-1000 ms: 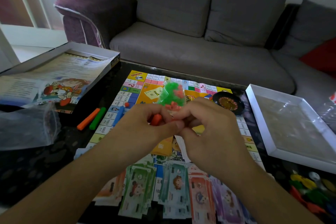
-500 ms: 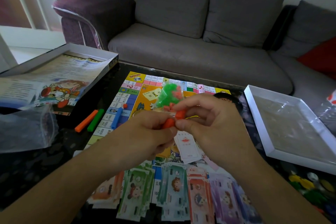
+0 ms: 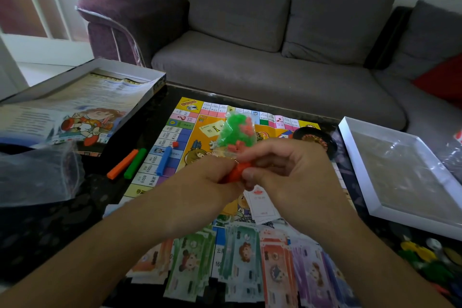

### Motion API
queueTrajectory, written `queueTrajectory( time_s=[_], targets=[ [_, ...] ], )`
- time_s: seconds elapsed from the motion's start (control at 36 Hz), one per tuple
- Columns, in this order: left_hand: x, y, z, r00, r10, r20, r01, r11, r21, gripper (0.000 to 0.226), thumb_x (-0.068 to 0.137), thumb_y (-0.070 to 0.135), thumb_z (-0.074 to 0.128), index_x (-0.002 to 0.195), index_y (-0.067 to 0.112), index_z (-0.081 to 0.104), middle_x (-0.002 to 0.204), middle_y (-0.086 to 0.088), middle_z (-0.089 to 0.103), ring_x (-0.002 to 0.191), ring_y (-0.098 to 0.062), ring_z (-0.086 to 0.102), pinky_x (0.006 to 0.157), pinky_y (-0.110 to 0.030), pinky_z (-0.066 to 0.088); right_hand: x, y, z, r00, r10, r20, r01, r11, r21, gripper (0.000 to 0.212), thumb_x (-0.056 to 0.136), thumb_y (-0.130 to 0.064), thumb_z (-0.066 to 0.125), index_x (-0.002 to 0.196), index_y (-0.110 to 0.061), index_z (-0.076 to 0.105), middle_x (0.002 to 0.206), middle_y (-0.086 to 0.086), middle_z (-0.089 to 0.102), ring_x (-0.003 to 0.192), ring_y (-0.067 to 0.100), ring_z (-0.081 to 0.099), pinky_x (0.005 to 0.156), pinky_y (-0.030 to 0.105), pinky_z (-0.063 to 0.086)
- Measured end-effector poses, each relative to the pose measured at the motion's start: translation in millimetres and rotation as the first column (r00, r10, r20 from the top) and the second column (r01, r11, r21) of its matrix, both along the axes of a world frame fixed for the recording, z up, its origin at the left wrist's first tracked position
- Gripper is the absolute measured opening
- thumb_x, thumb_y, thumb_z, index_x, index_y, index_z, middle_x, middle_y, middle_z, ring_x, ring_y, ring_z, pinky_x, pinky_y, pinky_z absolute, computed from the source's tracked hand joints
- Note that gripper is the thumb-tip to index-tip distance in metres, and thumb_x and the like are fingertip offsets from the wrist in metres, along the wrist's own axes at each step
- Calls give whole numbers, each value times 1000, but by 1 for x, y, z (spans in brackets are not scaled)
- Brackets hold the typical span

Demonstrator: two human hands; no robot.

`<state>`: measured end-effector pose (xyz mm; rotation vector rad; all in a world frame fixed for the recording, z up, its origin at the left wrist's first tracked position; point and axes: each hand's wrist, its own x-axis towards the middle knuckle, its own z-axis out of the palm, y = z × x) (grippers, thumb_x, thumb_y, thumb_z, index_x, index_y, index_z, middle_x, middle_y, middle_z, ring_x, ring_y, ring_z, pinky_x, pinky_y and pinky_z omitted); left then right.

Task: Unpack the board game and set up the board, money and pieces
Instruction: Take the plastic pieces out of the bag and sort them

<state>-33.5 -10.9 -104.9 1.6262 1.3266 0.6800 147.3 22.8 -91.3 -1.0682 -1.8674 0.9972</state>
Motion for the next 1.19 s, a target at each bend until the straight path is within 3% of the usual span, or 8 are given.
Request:
queueTrajectory(
  time_s=[0.17, 0.33, 0.5, 0.64, 0.83, 0.92, 1.03, 1.19],
  targets=[
    [1, 2, 0, 998, -8, -60, 8, 1000, 0, 18, 106, 26, 54, 95, 28, 67, 63, 16, 53, 56, -1, 44, 55, -14, 37, -1, 1, 1, 1000, -3, -11, 3, 999, -51, 33, 82, 12, 79, 93, -20, 77, 85, -1, 77, 80, 17, 77, 72, 33, 65],
    [2, -1, 2, 997, -12, -74, 13, 1000, 11, 10, 106, 22, 54, 109, 24, 64, 79, 3, 55, 66, -8, 48, 65, -27, 43, -2, 1, 1, 1000, 3, -1, -3, 998, -68, 32, 80, 12, 81, 91, -18, 74, 85, 3, 76, 77, 19, 77, 68, 32, 64],
    [0, -5, 5, 997, -36, -67, 38, 999, 29, 34, 107, 21, 54, 136, 37, 54, 100, -1, 69, 83, -28, 64, 83, -51, 57, -3, -1, -2, 999, 12, -33, -15, 996, -92, 33, 77, 14, 81, 91, -15, 74, 83, 3, 76, 77, 18, 77, 67, 31, 63],
    [-5, -4, 2, 999, -52, 12, 52, 999, 3, 28, 102, 12, 56, 119, 33, 62, 71, 15, 57, 60, 0, 48, 63, -27, 46, -6, -4, -4, 1000, 14, -6, -15, 997, -77, 32, 77, 8, 85, 92, -18, 74, 86, -1, 76, 84, 13, 75, 79, 32, 64],
    [-7, 22, 4, 932, 59, 358, 113, 890, -442, 34, 79, 29, 61, 104, 5, 59, 56, 0, 48, 41, -12, 37, 45, -15, 28, -14, -14, -12, 995, -15, 99, 5, 995, 99, 32, 86, -6, 82, 99, -33, 70, 88, -14, 75, 86, 12, 70, 74, 25, 54],
    [-12, 15, 5, 942, 118, 315, 20, 915, -403, 31, 100, 45, 52, 87, 18, 60, 57, 2, 42, 48, -13, 29, 49, -23, 22, -17, -17, -14, 992, 15, 126, -29, 994, 103, 38, 87, -11, 81, 111, -37, 67, 96, -15, 75, 93, 13, 67, 74, 25, 52],
    [-20, 14, 9, 921, 247, 300, -124, 919, -375, 28, 105, 38, 52, 100, 13, 64, 56, 5, 33, 46, -12, 24, 48, -26, 19, -20, -15, -23, 992, -22, 128, 13, 997, 70, 46, 91, -19, 78, 128, -42, 62, 111, -15, 70, 105, 10, 67, 83, 28, 55],
    [-59, 37, 15, 778, 562, 279, -468, 816, -339, 31, 106, 26, 45, 101, 11, 72, 48, 7, 37, 40, -9, 26, 40, -22, 22, -38, 4, -41, 949, -102, 298, 102, 995, 15, 32, 94, -22, 75, 116, -41, 61, 103, -21, 66, 94, -4, 64, 74, 21, 57]
  ],
)
